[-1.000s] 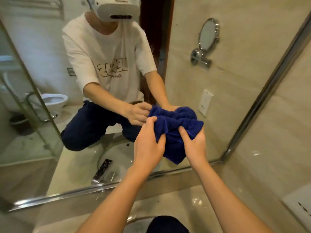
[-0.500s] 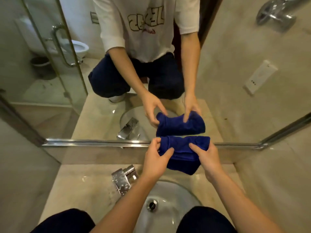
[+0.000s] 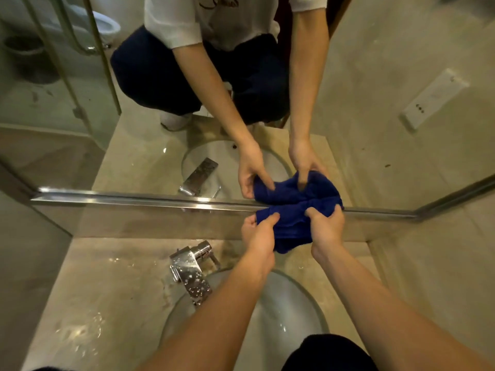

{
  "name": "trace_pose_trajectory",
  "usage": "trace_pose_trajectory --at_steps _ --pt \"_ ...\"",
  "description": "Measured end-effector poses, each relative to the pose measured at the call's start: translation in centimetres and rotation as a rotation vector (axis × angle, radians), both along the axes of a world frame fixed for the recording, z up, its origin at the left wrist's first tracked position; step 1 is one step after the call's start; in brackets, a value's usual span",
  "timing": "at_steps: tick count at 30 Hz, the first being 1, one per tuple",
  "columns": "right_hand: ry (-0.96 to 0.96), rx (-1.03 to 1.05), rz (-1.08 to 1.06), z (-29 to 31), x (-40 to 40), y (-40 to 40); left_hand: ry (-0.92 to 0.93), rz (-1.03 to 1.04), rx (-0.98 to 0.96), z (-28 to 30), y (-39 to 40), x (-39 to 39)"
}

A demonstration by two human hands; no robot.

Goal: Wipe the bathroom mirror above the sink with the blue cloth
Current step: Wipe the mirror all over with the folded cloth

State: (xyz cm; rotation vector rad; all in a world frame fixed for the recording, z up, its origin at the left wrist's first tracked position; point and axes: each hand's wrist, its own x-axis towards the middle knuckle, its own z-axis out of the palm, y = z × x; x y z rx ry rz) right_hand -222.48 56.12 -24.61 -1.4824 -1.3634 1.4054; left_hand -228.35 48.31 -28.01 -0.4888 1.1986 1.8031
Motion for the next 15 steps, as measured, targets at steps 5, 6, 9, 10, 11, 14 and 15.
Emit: trace_pose_trajectory --at_steps 5,6,9,10,11,14,15 --pt "0.101 -0.055 -0.004 -0.4 -2.4 -2.5 -0.069 0.182 -0.006 -0.3 -2.0 -2.1" --pt "0.113 -0.073 0.007 -0.4 -2.8 -2.9 -0.083 0.201 -0.004 -0.1 -2.6 -2.6" --pt "0.143 -0.116 0.042 -0.5 -4.5 -4.8 -0.119 0.258 -0.002 0.9 -4.6 -4.3" --pt "0.149 -0.125 0.051 -0.6 -5.2 -5.6 -0.123 0.279 0.0 1.1 -5.4 -5.0" --pt "0.159 -0.135 0.056 -0.8 -6.0 -6.4 -0.122 0.304 0.001 1.2 -6.2 -5.8" --pt "0.198 -0.172 0.074 -1.1 -8.7 -9.3 -0.101 0.379 -0.04 1.6 -9.0 -8.3" --pt "0.204 -0.183 0.076 -1.3 -9.6 -10.2 -0.087 0.399 -0.061 1.7 -9.9 -9.2"
